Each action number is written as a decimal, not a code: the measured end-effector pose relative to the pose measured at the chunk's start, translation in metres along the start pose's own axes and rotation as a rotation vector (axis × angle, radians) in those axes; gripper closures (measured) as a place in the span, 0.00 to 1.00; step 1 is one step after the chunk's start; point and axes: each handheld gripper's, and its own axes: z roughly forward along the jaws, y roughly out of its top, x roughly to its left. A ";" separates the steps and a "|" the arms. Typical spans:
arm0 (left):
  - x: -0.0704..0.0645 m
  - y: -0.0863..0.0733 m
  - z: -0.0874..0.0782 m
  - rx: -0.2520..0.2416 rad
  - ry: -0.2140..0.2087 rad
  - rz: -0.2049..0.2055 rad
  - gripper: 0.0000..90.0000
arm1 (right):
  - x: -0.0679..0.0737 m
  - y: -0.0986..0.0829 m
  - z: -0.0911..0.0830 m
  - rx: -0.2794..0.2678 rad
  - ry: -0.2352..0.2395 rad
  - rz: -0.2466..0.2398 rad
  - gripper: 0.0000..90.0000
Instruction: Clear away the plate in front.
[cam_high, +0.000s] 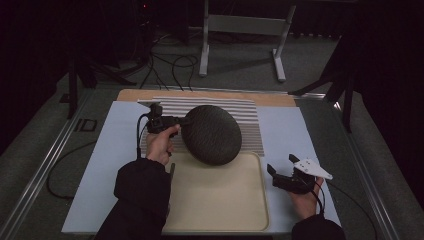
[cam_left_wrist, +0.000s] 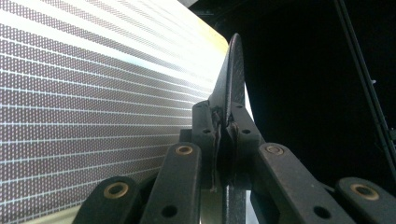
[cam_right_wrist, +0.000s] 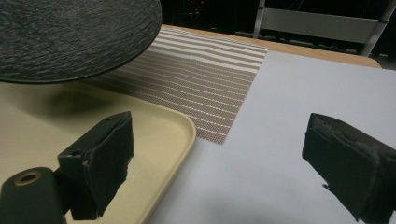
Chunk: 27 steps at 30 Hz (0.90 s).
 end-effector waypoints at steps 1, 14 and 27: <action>0.000 -0.001 0.000 -0.001 -0.001 -0.002 0.94 | 0.000 0.000 0.000 0.000 0.000 0.000 0.10; 0.008 -0.012 -0.005 0.004 -0.012 -0.017 0.94 | 0.000 0.000 0.000 0.002 -0.003 -0.003 0.10; 0.015 -0.022 -0.010 0.018 -0.018 -0.025 0.94 | 0.001 0.000 0.000 0.004 -0.003 -0.003 0.10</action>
